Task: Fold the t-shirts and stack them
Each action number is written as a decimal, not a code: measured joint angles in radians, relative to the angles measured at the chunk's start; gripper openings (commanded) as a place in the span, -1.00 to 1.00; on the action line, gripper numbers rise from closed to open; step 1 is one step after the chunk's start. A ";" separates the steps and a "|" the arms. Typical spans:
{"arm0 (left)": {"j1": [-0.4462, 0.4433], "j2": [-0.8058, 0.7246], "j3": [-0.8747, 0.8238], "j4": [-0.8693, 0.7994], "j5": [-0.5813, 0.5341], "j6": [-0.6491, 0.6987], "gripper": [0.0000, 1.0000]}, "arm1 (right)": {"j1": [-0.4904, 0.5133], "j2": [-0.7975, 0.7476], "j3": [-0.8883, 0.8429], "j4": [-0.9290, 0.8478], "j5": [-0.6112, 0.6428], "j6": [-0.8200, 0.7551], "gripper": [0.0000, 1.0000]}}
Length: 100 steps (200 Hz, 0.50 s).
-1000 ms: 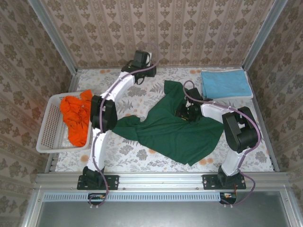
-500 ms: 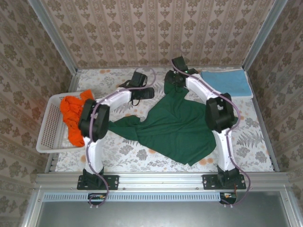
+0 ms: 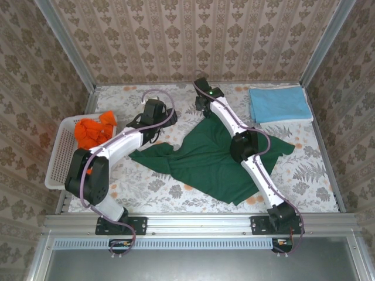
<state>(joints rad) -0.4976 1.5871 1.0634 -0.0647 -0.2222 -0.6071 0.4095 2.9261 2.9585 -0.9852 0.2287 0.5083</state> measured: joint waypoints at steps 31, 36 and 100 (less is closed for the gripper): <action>0.003 -0.039 -0.030 0.013 -0.023 0.000 0.85 | -0.001 0.000 0.003 -0.025 -0.004 -0.008 -0.38; 0.004 -0.044 -0.034 0.016 -0.023 0.000 0.85 | -0.002 -0.001 0.003 -0.029 -0.005 -0.007 -0.42; 0.022 -0.064 -0.090 0.036 -0.018 -0.003 0.87 | -0.010 -0.004 0.003 -0.043 -0.034 -0.003 -1.00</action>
<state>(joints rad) -0.4755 1.5227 0.9737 -0.0288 -0.2398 -0.6098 0.3996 2.9223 2.9616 -1.0286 0.1944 0.5049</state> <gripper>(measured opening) 0.932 0.067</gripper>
